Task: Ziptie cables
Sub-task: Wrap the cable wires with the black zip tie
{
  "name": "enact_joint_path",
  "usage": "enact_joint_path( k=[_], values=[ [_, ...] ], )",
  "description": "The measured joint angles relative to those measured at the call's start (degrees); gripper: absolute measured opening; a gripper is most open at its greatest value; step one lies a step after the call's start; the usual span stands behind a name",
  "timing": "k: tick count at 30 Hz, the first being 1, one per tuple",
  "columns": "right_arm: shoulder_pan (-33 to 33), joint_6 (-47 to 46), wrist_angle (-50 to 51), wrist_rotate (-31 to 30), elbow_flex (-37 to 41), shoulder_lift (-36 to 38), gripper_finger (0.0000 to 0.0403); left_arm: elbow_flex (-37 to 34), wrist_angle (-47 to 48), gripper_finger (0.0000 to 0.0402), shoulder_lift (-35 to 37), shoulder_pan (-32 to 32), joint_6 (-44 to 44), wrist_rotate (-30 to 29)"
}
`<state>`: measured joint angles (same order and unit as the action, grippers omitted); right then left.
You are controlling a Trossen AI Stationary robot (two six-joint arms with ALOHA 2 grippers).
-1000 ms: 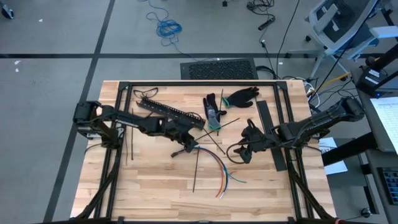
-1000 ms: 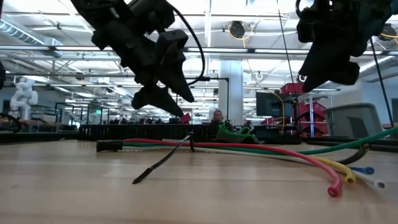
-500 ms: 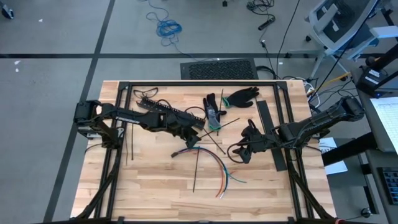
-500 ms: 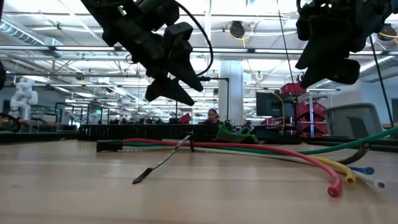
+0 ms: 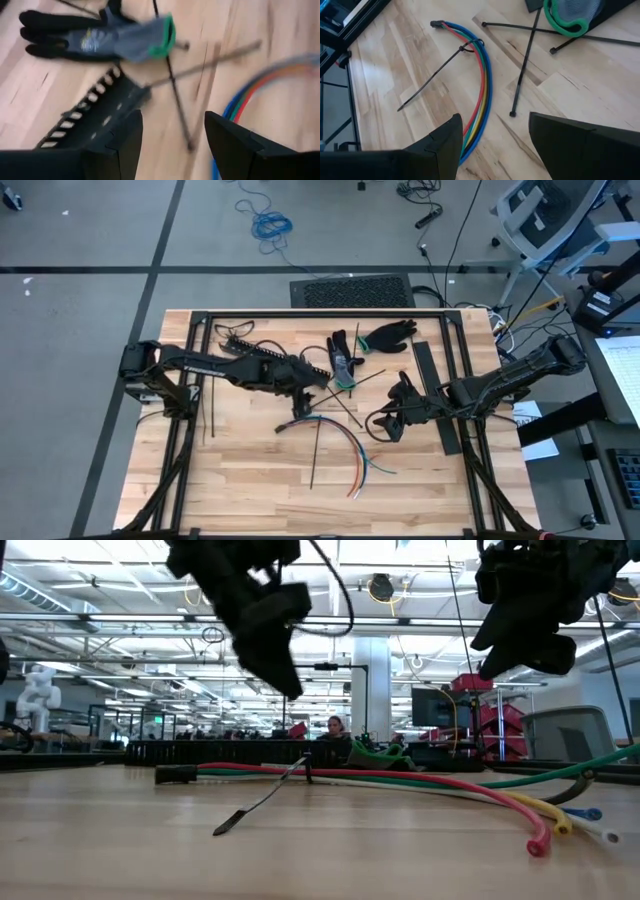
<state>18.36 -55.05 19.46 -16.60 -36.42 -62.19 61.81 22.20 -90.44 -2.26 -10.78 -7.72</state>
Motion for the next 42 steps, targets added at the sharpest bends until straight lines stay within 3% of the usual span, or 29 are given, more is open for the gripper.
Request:
enact_joint_path(
  k=[6, 11, 19, 33, 37, 42],
  values=[
    [0.01, 0.02, 0.01, -0.02, 0.00, 0.00, 0.0215, 6.17, 2.31, 0.0207, -4.54, -3.65, -20.01, 7.02],
    [0.01, 0.04, -0.03, -0.04, 0.00, -0.02, 0.0215, 10.93, 10.02, 0.0203, -10.71, -3.53, -23.83, 4.17],
    [0.01, 0.17, -1.31, -0.07, 0.00, -0.02, 0.0215, 14.45, 14.78, 0.0149, -18.63, 0.35, -32.37, 4.75],
    [0.01, 0.79, -1.34, -0.07, 0.00, -0.02, 0.0215, 14.79, 13.94, 0.0138, -19.09, 3.80, -31.11, 4.25],
    [0.01, 0.66, -1.38, -0.03, 0.00, -0.02, 0.0215, 14.79, 12.67, 0.0138, -19.09, 3.82, -23.02, 5.09],
    [0.01, 0.37, -1.38, 0.17, 0.00, -0.02, 0.0215, 16.64, 18.29, 0.0138, -19.09, 3.85, -2.44, 8.39]
  ],
)
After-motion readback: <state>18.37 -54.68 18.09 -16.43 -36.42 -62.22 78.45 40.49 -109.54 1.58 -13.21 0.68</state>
